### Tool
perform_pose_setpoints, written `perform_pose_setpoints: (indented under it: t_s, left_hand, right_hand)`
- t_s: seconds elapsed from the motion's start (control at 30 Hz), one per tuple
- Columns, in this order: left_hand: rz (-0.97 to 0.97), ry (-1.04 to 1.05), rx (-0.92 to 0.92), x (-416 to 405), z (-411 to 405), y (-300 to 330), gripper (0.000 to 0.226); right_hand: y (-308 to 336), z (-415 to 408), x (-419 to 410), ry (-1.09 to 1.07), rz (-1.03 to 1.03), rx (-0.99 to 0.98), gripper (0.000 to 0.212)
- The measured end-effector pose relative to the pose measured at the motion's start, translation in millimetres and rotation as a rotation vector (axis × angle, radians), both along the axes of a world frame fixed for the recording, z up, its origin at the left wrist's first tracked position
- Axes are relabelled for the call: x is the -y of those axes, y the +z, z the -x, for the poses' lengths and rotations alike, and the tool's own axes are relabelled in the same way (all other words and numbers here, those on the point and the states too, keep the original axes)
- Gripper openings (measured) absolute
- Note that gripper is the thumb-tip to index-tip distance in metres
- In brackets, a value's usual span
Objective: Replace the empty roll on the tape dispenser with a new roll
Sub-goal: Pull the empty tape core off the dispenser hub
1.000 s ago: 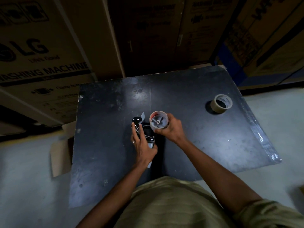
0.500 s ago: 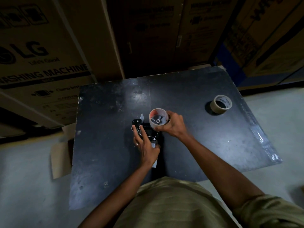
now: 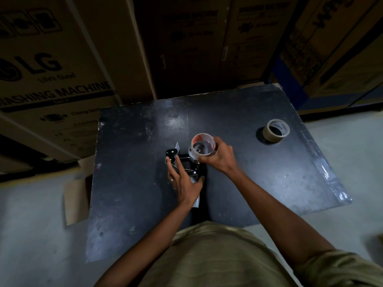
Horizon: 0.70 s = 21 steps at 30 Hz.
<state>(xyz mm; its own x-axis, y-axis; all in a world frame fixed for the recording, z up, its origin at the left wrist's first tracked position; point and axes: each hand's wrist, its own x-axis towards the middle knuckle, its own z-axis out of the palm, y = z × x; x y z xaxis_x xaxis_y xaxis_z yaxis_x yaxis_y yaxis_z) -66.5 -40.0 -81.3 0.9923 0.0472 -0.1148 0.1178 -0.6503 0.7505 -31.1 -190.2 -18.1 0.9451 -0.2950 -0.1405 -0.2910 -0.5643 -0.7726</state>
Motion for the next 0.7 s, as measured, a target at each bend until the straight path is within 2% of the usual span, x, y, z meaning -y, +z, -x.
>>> perform_pose_setpoints:
  t_s: [0.07,0.13,0.27,0.4,0.5,0.7]
  left_hand:
    - [0.07,0.018,0.059,-3,5,4,0.116]
    - [0.189,0.025,0.128,-7,13,4,0.113]
    - [0.268,0.074,0.113,-13,30,5,0.107]
    - [0.302,0.084,0.192,-8,49,13,0.08]
    - [0.344,-0.017,0.264,5,60,24,0.065]
    - [0.48,-0.151,0.108,55,68,42,0.051]
  right_hand:
    - [1,7,4,-0.029,-0.026,0.018,0.089]
    - [1,15,9,-0.072,-0.024,0.034,0.083]
    - [-2,38,22,-0.156,-0.019,0.051,0.075]
    - [-9,68,35,-0.247,-0.028,0.038,0.072]
    - [-14,91,46,-0.303,-0.04,0.03,0.073]
    - [-20,127,83,-0.405,-0.045,0.002,0.072]
